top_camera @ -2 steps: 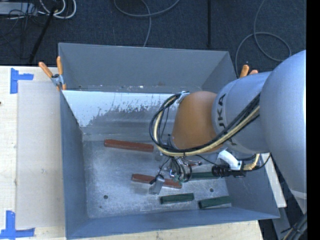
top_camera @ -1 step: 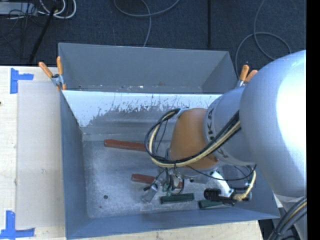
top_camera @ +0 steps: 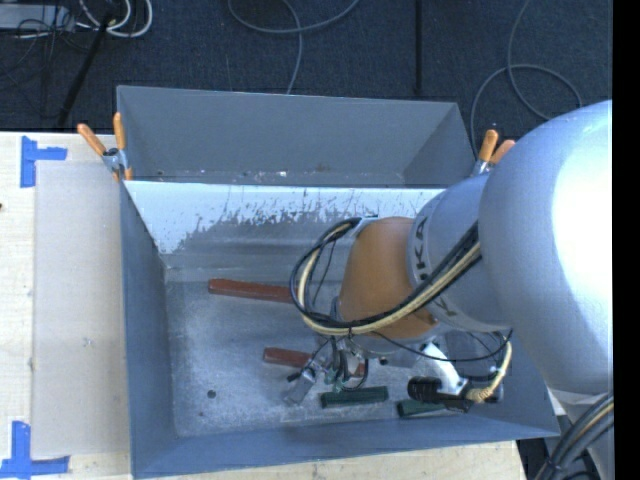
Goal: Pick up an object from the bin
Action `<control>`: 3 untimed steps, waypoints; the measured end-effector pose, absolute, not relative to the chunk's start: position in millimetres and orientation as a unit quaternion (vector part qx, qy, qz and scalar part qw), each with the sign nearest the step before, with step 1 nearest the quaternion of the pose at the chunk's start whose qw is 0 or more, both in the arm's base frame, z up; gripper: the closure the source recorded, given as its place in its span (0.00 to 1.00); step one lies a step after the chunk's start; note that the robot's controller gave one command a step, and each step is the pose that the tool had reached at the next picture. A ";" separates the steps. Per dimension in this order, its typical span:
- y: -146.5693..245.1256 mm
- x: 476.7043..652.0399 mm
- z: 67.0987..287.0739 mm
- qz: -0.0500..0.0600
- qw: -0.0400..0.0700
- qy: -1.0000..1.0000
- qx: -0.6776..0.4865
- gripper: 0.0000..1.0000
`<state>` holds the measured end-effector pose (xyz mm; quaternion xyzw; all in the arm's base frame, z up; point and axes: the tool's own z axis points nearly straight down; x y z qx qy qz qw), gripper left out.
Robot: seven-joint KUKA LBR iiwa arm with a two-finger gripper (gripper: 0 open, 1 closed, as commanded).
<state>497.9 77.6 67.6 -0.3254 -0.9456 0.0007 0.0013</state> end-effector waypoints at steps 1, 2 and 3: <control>77.6 498.7 68.6 0.000 0.000 -0.945 -0.326 1.00; 76.9 498.5 77.3 0.000 0.001 -0.945 -0.327 1.00; 76.7 499.6 133.0 -0.001 -0.001 -0.945 -0.327 1.00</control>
Offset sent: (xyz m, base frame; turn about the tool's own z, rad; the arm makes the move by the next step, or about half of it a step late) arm 0.0000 0.0000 0.0000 0.0000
